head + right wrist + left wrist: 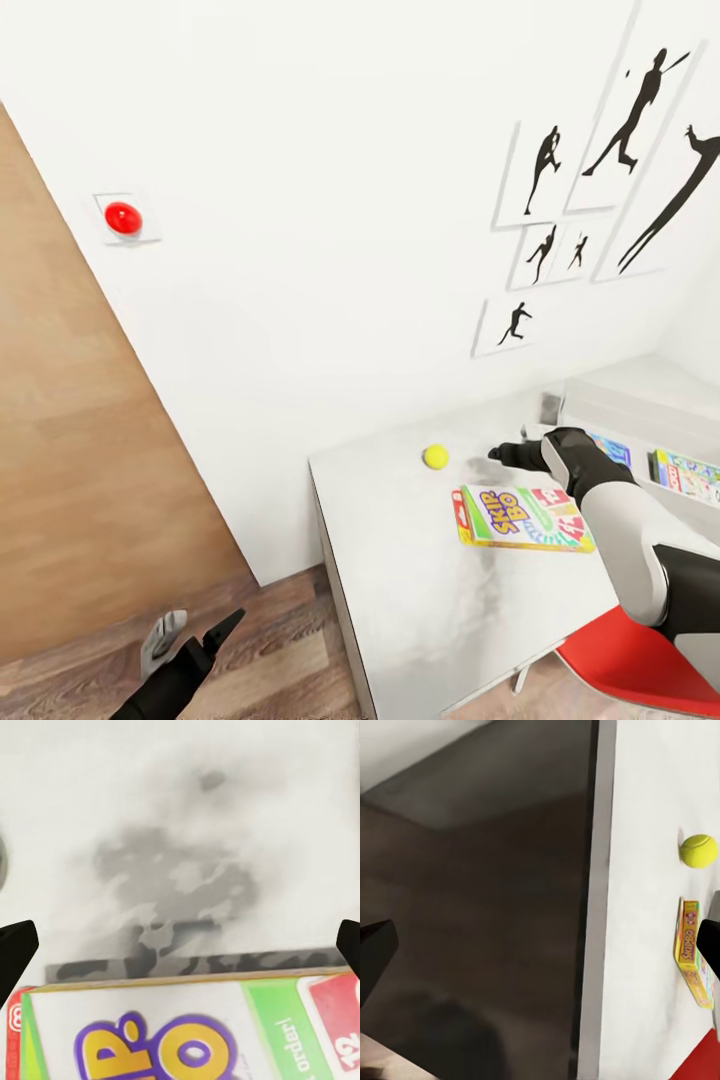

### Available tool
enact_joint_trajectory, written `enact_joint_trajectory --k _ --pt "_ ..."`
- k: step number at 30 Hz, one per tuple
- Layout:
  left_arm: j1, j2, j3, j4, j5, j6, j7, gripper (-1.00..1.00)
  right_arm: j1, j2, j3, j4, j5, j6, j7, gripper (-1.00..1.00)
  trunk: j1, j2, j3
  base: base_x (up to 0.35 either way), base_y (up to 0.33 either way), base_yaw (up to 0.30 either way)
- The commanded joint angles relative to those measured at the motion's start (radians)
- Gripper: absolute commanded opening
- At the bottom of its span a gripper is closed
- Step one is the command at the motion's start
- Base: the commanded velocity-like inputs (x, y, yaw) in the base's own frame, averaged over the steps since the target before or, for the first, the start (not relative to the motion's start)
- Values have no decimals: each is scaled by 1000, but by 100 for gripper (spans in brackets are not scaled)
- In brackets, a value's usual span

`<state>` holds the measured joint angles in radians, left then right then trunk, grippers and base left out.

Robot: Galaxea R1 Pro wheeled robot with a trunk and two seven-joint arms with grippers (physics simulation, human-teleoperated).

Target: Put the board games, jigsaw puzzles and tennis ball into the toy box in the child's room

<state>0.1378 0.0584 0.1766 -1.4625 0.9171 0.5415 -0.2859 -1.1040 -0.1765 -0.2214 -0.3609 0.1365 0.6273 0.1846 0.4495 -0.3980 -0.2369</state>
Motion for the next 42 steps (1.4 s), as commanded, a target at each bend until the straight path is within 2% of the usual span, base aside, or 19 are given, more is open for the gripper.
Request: enact_joint_trajectory --k 1,13,42 --pt "0 0 1 -1 6 7 0 100 -2 1 -7 -1 11 5 7 100 1 -2 -3 0 0 0" --pt "0 0 1 -1 6 8 0 100 -5 -3 -6 -1 11 6 11 100 1 -2 -23 0 0 18" --pt "-1 0 -3 -1 6 8 5 100 -3 -6 -3 0 11 3 16 100 1 -2 -69 0 0 82"
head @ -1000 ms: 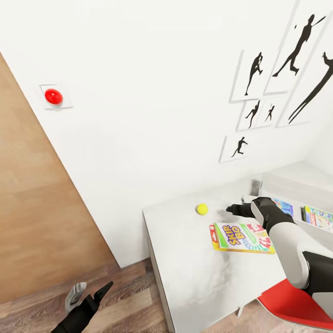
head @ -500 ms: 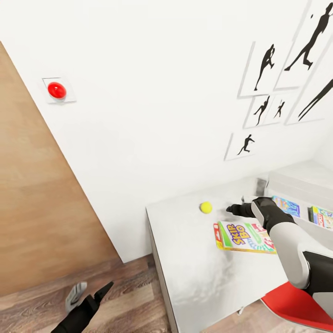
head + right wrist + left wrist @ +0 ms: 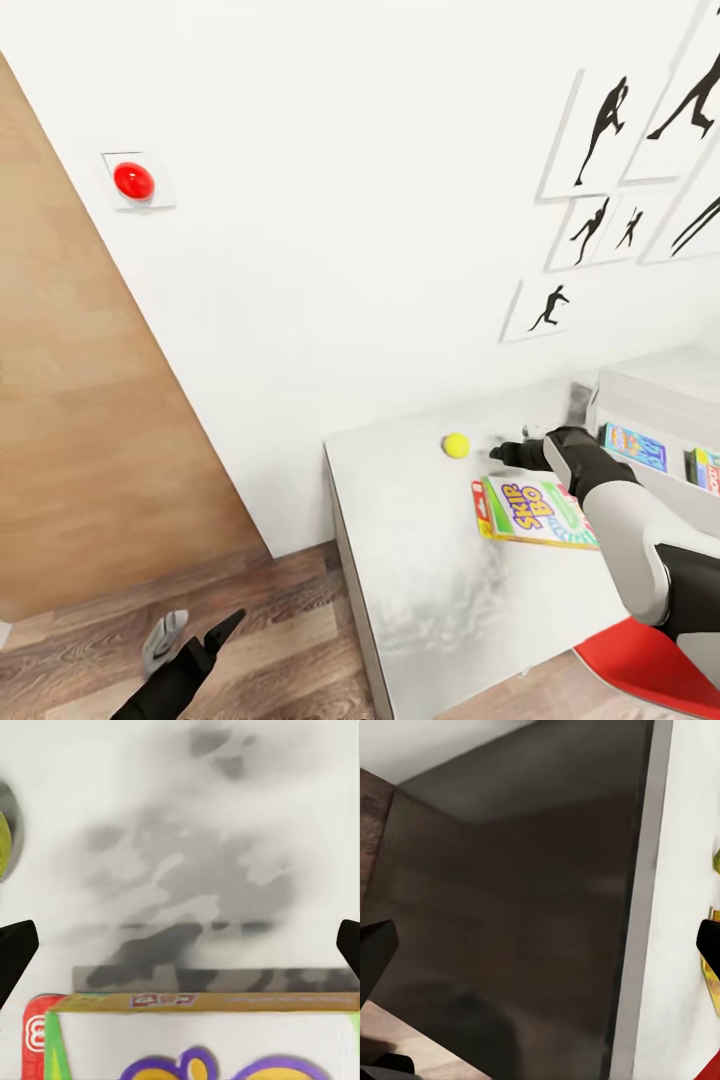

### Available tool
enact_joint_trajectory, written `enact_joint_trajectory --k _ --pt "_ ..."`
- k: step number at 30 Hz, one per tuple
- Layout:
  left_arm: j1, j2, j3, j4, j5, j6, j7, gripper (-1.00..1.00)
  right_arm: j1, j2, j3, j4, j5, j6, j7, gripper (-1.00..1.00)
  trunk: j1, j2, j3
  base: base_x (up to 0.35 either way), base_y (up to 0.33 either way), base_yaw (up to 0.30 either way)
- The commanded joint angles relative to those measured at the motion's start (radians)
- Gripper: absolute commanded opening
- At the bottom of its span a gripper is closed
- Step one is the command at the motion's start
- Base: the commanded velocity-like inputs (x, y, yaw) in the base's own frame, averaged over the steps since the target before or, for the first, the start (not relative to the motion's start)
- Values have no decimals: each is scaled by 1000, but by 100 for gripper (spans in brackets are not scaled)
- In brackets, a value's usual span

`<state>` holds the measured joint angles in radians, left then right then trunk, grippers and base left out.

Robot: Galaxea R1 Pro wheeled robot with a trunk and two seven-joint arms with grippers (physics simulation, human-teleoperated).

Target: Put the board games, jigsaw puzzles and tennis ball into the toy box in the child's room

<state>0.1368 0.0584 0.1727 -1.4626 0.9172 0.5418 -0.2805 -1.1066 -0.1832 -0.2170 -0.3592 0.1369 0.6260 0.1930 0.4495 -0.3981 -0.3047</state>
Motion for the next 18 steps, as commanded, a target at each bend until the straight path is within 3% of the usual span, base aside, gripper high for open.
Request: enact_joint_trajectory --k 1,5,18 --pt "0 0 1 -1 6 7 0 100 0 0 -7 -1 10 4 7 100 1 -2 -3 0 0 84" --pt "0 0 1 -1 6 7 0 100 4 -2 -7 -2 10 0 6 100 1 -2 -9 0 0 73" --pt "0 0 -1 -1 6 7 1 100 14 -45 -8 -3 5 -36 7 100 1 -2 -15 0 0 1"
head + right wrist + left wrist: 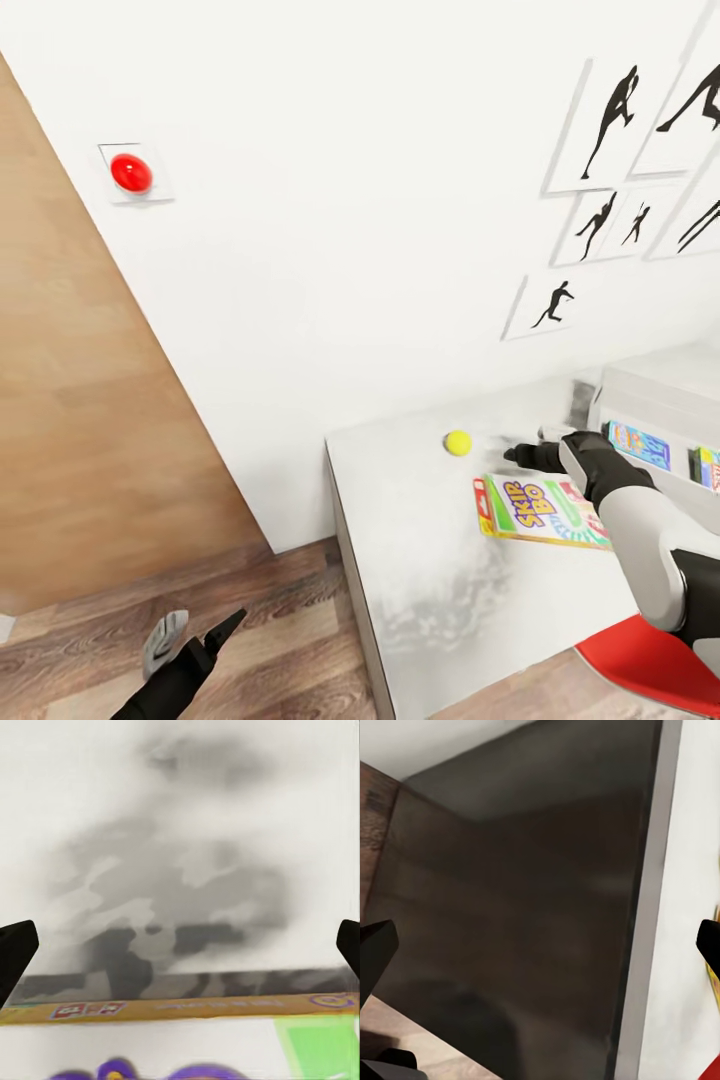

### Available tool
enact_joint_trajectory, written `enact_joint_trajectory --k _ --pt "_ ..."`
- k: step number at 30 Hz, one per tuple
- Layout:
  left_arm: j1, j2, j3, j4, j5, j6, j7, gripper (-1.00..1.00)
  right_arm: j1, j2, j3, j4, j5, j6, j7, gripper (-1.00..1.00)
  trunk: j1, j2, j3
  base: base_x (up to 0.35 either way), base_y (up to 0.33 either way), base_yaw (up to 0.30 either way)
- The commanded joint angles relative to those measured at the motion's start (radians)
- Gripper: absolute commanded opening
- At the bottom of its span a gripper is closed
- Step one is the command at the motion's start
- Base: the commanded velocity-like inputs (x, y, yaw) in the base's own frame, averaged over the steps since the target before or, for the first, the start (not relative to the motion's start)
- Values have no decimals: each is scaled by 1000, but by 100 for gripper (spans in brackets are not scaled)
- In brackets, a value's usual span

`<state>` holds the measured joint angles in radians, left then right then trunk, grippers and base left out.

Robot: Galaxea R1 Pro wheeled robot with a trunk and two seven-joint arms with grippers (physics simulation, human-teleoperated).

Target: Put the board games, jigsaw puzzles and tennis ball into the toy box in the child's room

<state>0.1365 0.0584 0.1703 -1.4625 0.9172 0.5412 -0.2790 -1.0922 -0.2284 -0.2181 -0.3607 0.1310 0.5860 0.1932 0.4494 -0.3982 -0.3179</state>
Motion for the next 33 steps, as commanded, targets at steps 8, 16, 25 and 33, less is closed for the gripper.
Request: enact_joint_trajectory --k 8,16,25,33 --pt "0 0 0 -1 6 8 0 100 0 -8 -7 -2 9 3 8 100 1 -2 -2 0 0 -205" --pt "0 -1 0 -1 6 7 0 100 0 -19 -8 -2 5 2 9 100 1 -2 -2 0 0 -100" --pt "0 -2 1 -1 6 7 0 100 0 -23 -8 -2 3 1 9 100 1 -2 -2 0 0 -30" --pt "0 -3 1 -1 5 5 0 100 1 -24 -9 -2 5 0 9 100 1 -2 -2 0 0 -9"
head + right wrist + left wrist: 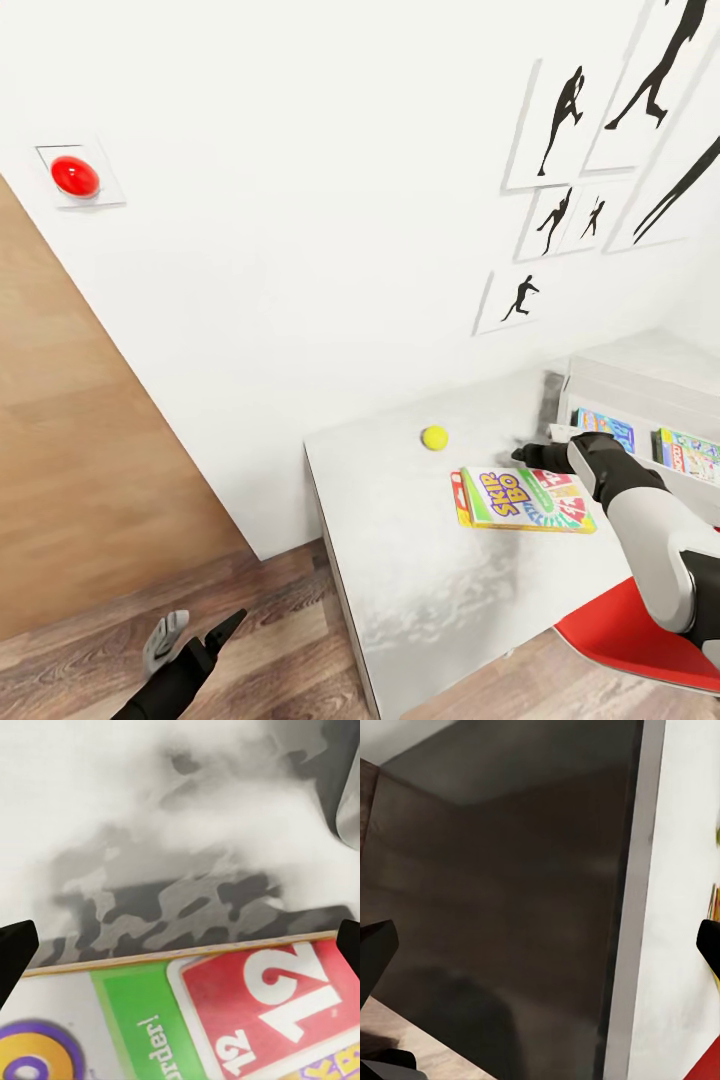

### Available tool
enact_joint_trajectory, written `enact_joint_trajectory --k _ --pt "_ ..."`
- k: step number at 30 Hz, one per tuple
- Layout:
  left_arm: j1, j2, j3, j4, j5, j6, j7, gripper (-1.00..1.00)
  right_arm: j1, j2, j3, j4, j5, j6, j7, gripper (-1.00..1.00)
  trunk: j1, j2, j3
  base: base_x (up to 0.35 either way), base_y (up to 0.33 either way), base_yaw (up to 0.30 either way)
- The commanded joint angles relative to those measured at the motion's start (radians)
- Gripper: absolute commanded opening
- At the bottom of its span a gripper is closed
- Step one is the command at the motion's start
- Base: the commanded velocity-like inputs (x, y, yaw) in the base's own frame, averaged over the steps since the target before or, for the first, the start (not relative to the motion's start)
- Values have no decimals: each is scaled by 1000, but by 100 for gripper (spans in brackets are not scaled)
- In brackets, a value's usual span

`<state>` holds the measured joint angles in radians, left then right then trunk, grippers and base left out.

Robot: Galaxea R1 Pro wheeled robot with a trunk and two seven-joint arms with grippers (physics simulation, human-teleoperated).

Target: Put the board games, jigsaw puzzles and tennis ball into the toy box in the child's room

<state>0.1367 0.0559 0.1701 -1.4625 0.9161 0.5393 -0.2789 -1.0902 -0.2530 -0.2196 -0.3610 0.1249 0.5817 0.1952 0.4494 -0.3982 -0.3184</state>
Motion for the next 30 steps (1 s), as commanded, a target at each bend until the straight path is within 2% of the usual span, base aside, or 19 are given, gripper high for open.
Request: enact_joint_trajectory --k 1,30 --pt "0 0 1 -1 6 7 0 100 0 0 -7 -1 11 4 7 100 1 -2 -2 0 0 -4" --pt "0 -2 2 1 6 7 0 100 1 14 -10 7 18 1 6 100 1 -2 -2 0 0 -1"
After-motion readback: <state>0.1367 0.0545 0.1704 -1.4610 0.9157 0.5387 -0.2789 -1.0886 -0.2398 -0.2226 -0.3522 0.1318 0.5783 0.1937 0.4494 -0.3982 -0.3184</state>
